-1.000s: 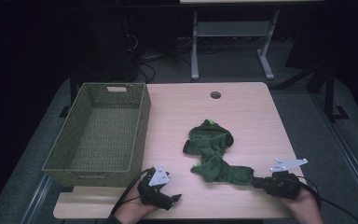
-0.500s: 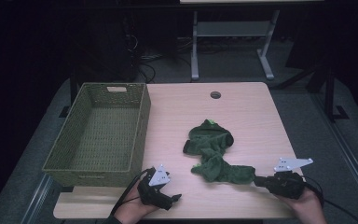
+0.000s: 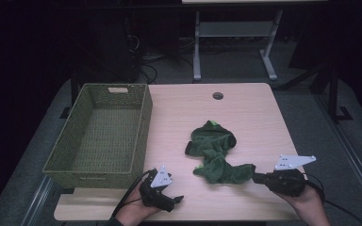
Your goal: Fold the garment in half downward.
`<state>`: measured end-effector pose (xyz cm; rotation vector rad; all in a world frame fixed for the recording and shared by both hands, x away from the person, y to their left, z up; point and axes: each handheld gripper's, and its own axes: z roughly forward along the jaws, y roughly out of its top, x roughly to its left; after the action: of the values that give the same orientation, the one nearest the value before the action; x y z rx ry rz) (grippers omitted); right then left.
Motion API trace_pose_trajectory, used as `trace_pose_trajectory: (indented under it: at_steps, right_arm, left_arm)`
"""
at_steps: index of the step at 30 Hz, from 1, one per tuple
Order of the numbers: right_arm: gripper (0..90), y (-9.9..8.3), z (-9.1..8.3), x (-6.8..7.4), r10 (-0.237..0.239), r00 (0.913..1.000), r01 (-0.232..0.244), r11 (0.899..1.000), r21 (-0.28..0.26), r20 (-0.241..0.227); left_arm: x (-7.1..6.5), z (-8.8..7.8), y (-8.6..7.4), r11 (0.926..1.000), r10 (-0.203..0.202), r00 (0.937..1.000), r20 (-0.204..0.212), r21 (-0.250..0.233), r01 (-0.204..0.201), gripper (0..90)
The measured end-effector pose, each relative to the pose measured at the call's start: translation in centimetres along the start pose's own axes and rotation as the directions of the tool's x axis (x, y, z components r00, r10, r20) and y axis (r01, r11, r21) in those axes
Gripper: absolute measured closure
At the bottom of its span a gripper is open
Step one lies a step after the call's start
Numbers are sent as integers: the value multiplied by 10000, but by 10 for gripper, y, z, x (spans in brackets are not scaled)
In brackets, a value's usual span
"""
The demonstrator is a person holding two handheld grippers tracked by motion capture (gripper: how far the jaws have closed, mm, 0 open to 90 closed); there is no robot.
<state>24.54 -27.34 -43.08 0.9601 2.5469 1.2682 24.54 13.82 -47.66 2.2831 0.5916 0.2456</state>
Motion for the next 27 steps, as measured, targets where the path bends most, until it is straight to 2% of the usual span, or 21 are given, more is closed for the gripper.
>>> trace_pose_trajectory:
  at_steps: [10,17,27]
  right_arm:
    - [862,24,3,8,-599,9974,586,9978,-316,-408]
    - [863,43,10,14,-1166,9904,1141,9928,-370,-738]
    - [862,64,29,22,-1596,9800,1569,9871,-319,-1185]
  left_arm:
    - [0,0,0,10000,-4,10000,-2,0,4,124]
    - [0,0,0,10000,-52,10000,19,-26,52,125]
    - [0,0,0,10000,-42,10000,18,-25,42,124]
